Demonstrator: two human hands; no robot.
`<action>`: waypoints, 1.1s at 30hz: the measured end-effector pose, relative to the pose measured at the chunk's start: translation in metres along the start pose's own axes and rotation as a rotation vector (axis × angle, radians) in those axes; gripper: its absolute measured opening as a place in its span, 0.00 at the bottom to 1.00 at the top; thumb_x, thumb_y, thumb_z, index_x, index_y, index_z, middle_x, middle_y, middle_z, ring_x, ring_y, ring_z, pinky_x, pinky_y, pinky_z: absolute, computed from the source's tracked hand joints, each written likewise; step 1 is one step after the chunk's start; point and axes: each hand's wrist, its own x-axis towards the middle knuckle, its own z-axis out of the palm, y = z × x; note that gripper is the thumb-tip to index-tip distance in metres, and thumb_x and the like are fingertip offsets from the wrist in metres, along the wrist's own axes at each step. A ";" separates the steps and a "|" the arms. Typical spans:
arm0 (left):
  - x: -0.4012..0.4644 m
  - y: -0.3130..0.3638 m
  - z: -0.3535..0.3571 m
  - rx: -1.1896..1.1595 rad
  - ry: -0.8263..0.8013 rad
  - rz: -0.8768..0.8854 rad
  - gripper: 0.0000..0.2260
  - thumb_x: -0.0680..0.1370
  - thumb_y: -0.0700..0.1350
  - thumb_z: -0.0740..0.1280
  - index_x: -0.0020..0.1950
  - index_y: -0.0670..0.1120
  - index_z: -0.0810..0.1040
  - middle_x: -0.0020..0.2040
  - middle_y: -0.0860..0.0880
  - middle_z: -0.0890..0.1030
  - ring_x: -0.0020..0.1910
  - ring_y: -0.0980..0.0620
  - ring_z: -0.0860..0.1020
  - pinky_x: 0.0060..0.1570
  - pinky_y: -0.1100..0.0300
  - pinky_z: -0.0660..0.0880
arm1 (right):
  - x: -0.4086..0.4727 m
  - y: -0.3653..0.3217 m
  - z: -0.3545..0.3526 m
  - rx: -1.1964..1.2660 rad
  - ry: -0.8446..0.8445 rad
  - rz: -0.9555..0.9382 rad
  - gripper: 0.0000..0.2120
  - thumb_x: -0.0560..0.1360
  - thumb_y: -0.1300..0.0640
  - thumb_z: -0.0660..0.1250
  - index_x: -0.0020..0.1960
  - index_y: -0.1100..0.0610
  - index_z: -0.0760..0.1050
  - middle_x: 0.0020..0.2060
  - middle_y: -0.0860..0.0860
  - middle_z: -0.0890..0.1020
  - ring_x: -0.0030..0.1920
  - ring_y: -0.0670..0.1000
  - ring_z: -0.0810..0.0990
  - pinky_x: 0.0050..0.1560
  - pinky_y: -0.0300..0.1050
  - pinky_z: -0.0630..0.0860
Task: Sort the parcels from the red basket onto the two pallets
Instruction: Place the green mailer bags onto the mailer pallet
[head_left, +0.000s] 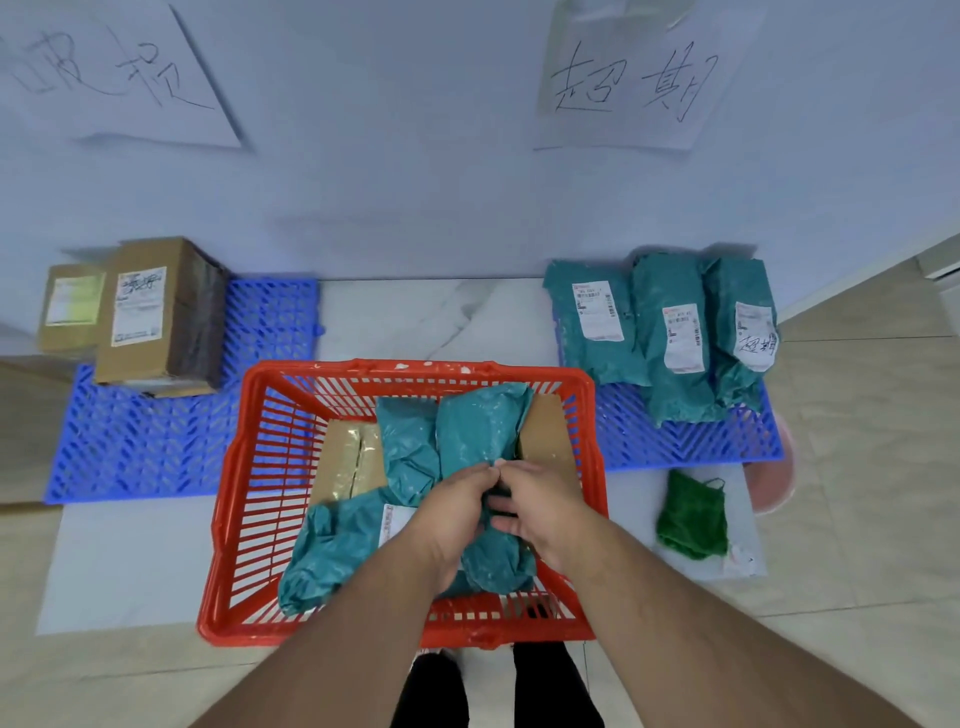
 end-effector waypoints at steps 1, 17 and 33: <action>-0.002 0.001 0.000 0.006 -0.002 0.005 0.14 0.84 0.50 0.61 0.64 0.53 0.83 0.61 0.52 0.86 0.63 0.55 0.81 0.59 0.58 0.75 | 0.000 0.000 -0.001 0.005 0.002 0.003 0.06 0.86 0.51 0.63 0.57 0.47 0.79 0.60 0.50 0.84 0.60 0.50 0.84 0.54 0.46 0.84; -0.006 -0.010 -0.023 -0.092 0.083 0.006 0.17 0.83 0.50 0.65 0.71 0.50 0.79 0.61 0.51 0.86 0.56 0.54 0.85 0.50 0.59 0.77 | -0.010 -0.013 0.014 -0.436 0.293 -0.214 0.06 0.74 0.54 0.72 0.39 0.47 0.86 0.34 0.44 0.86 0.36 0.44 0.84 0.32 0.38 0.77; -0.072 0.035 -0.039 -0.273 -0.074 0.173 0.26 0.70 0.61 0.80 0.64 0.50 0.85 0.60 0.40 0.86 0.58 0.38 0.86 0.52 0.42 0.84 | -0.106 -0.030 0.027 -0.374 0.195 -0.706 0.09 0.81 0.54 0.69 0.51 0.39 0.73 0.48 0.29 0.80 0.49 0.27 0.78 0.41 0.24 0.75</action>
